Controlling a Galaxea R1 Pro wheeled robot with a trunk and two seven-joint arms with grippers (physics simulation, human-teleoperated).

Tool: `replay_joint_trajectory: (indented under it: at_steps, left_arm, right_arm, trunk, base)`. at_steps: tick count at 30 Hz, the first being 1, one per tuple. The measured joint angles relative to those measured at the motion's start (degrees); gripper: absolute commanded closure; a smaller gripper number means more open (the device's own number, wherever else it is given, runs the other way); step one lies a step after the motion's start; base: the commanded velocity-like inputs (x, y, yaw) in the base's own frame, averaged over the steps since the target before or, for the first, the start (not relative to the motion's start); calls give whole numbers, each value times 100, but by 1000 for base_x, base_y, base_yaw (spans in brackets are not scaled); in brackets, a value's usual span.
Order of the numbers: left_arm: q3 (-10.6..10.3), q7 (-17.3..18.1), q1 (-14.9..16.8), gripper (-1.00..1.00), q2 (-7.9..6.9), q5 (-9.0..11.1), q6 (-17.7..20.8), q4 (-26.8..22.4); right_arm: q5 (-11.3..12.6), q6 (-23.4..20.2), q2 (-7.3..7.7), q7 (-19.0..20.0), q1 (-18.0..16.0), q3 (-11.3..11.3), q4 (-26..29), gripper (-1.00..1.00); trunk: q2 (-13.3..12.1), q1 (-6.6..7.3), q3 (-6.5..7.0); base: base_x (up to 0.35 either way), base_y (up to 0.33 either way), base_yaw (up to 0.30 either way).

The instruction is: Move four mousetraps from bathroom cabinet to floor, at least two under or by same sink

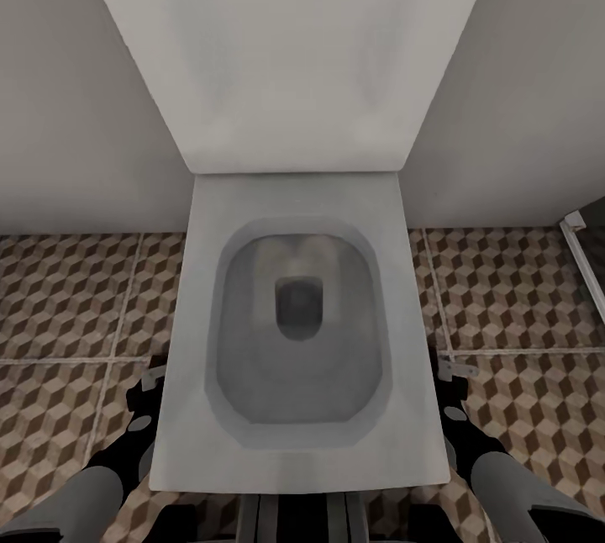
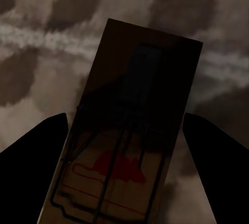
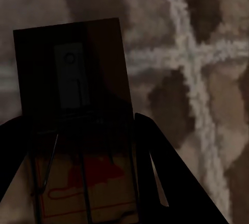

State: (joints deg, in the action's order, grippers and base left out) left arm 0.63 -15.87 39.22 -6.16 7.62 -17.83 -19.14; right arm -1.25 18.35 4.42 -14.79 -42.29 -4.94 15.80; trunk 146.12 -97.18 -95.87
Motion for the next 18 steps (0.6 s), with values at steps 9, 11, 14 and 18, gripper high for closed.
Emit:
replay_joint_trajectory:
  at_steps: [9, 11, 14, 18]
  left_arm:
    - [0, -2, -1, 100, 0, 0, 6, 0]
    - [0, -2, -2, 100, 0, 0, 7, 0]
    - [0, -2, -3, 100, 0, 0, 8, 0]
    - [0, -2, -2, 100, 0, 0, 8, 0]
  right_arm:
    - [4, 0, 6, 25, 0, -1, 0, 100]
    - [6, 3, 7, 29, 0, -4, -2, 100]
    - [13, 4, 8, 32, -1, -5, -1, 100]
    - [16, 3, 8, 45, -1, -13, 0, 100]
  trunk:
    - [0, 0, 0]
    - [0, 0, 0]
    - [0, 0, 0]
    - [0, 0, 0]
  base:
    - [0, 0, 0]
    - [0, 0, 0]
    - [0, 0, 0]
    - [0, 0, 0]
